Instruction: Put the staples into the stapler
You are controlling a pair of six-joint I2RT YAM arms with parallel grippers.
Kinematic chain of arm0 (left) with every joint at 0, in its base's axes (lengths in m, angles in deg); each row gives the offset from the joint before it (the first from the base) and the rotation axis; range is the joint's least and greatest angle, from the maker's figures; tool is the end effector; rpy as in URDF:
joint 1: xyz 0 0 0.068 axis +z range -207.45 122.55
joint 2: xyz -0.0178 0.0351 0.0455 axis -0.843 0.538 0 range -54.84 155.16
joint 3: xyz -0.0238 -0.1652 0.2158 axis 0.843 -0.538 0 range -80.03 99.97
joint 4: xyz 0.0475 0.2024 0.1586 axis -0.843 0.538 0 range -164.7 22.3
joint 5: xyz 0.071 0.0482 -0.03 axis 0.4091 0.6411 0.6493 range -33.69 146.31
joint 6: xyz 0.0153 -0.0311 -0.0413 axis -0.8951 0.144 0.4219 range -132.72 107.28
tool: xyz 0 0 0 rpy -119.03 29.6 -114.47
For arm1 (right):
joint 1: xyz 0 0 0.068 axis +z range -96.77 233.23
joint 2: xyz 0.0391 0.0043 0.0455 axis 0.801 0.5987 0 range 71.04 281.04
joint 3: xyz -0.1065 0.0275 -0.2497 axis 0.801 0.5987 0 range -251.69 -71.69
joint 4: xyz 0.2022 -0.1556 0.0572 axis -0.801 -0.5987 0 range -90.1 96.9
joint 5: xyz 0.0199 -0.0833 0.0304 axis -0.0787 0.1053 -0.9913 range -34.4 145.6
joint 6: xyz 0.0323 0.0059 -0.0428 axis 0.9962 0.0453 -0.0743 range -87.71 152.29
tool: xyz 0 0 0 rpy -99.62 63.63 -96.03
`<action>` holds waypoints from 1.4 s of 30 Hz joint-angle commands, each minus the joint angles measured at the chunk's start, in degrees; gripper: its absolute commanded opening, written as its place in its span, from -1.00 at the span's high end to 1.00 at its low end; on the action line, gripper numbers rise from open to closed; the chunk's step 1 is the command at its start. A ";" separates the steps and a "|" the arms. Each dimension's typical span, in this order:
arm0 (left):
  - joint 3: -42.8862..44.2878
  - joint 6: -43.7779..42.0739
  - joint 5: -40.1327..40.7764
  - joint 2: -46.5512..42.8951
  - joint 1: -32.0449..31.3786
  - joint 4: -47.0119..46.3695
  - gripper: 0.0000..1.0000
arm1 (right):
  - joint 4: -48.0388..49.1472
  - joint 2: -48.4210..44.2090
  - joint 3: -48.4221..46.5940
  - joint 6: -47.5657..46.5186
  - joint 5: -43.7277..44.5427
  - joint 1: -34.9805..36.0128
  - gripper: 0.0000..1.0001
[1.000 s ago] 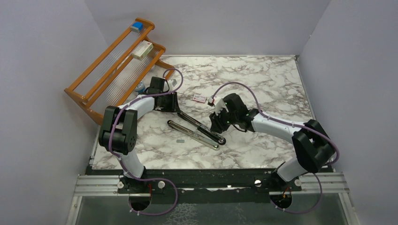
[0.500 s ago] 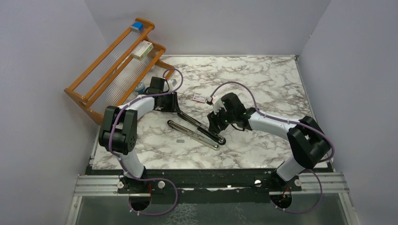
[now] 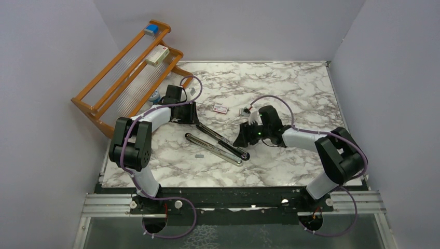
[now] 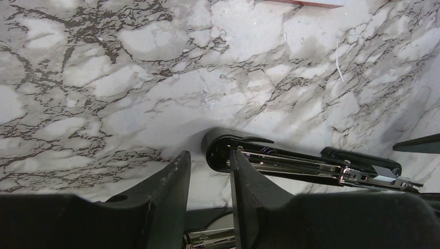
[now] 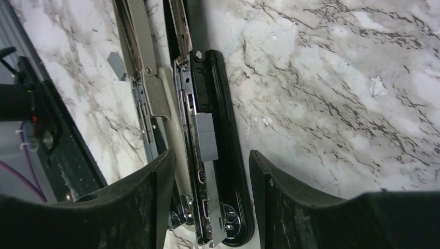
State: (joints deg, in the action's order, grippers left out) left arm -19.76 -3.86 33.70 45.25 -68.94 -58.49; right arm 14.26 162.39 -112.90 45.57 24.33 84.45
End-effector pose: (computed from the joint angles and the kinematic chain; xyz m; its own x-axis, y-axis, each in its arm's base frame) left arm 0.3427 -0.0836 0.1740 -0.8638 0.0304 -0.5029 0.2643 0.8771 -0.4011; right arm 0.2520 0.1743 0.1569 -0.7419 -0.2201 -0.6334 -0.6149 0.6001 0.5116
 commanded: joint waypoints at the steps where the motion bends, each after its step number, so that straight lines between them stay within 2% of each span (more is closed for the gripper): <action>1: 0.23 -1.57 3.03 1.24 0.15 1.94 0.25 | 7.44 1.55 0.90 4.43 -6.99 -0.80 -0.15; 10: 0.25 -1.63 2.93 1.23 0.14 1.98 0.21 | 7.34 2.47 1.14 3.97 -7.49 -1.14 -0.05; 28: 0.26 -1.59 3.14 1.10 0.15 2.00 0.21 | 7.72 5.95 1.50 4.59 -8.18 -2.11 -0.04; 39: 0.17 -1.62 3.24 1.22 0.15 2.02 0.21 | 9.25 5.92 2.48 5.56 -9.19 -2.71 0.18; 42: 0.19 -1.65 3.23 1.23 0.10 2.01 0.21 | 9.34 6.01 2.41 5.54 -9.36 -2.81 0.18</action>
State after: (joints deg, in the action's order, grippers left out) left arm -19.76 -4.03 34.31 45.25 -68.94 -58.47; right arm 21.88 167.90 -111.28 50.88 16.20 82.09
